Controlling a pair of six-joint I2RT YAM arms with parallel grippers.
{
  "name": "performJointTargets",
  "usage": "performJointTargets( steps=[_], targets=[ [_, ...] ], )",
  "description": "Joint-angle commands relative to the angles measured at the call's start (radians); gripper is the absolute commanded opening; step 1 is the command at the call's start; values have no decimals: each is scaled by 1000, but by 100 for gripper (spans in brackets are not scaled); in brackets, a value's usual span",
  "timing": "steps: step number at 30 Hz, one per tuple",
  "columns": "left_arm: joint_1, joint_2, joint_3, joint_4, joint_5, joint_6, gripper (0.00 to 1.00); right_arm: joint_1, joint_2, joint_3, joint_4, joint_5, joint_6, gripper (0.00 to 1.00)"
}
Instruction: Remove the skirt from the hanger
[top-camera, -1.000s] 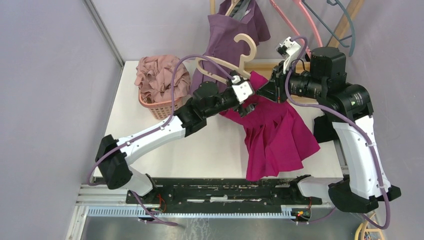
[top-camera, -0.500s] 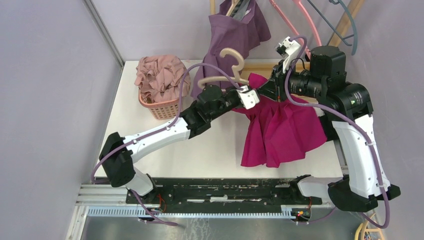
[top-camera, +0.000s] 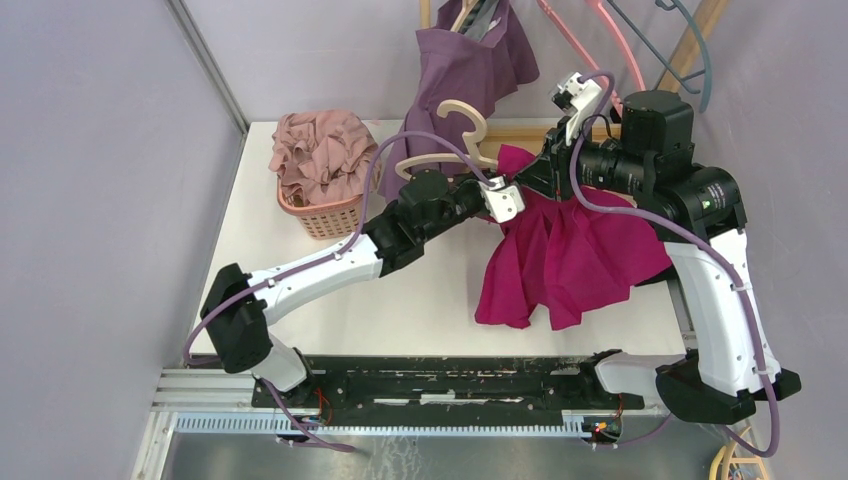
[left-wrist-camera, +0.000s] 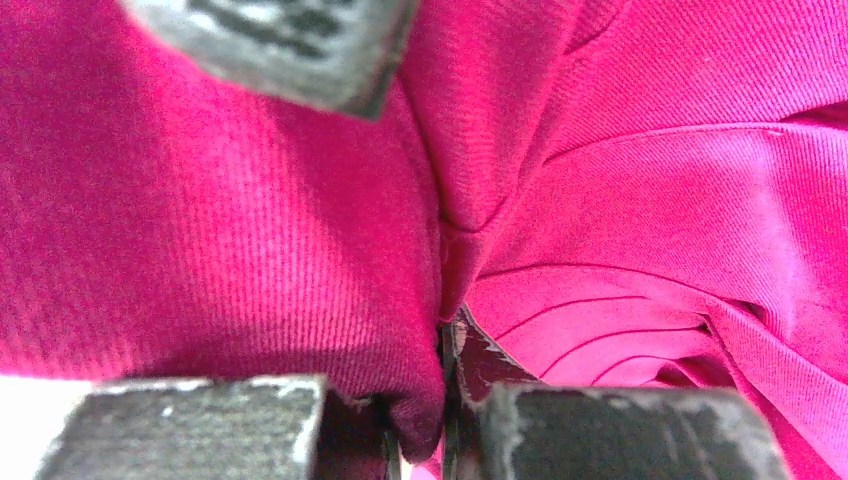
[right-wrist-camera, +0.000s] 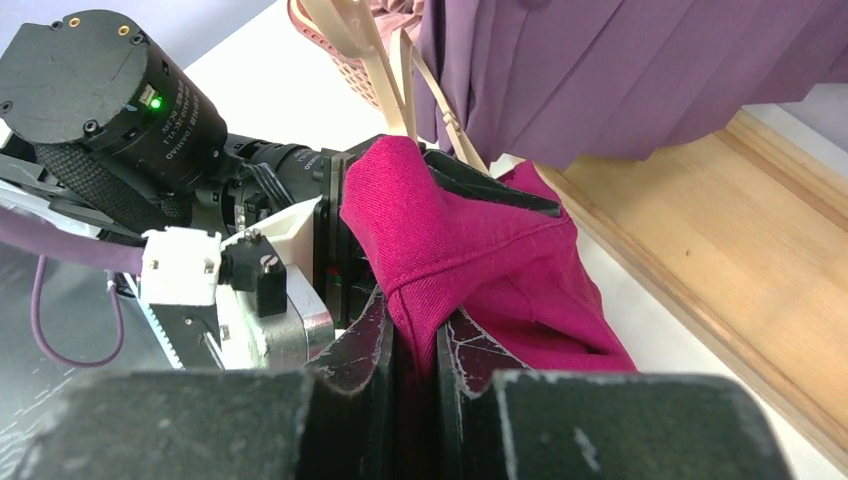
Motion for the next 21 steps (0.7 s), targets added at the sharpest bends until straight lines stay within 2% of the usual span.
performJointTargets(
  steps=[1,3,7,9,15,21],
  targets=[
    [44,22,26,-28,-265,28,3,11,-75,86,177,-56,81,1],
    [43,5,22,-44,-272,56,3,13,-79,90,170,-26,68,6],
    [43,-58,-17,-57,-256,79,3,13,-87,95,163,3,42,25],
    [44,-94,-52,-55,-245,89,3,14,-89,97,159,-2,40,30],
    [43,-186,-178,23,-285,169,3,13,-105,93,148,6,32,33],
    [44,-197,-184,5,-274,171,3,14,-85,120,154,-2,51,34]
  ],
)
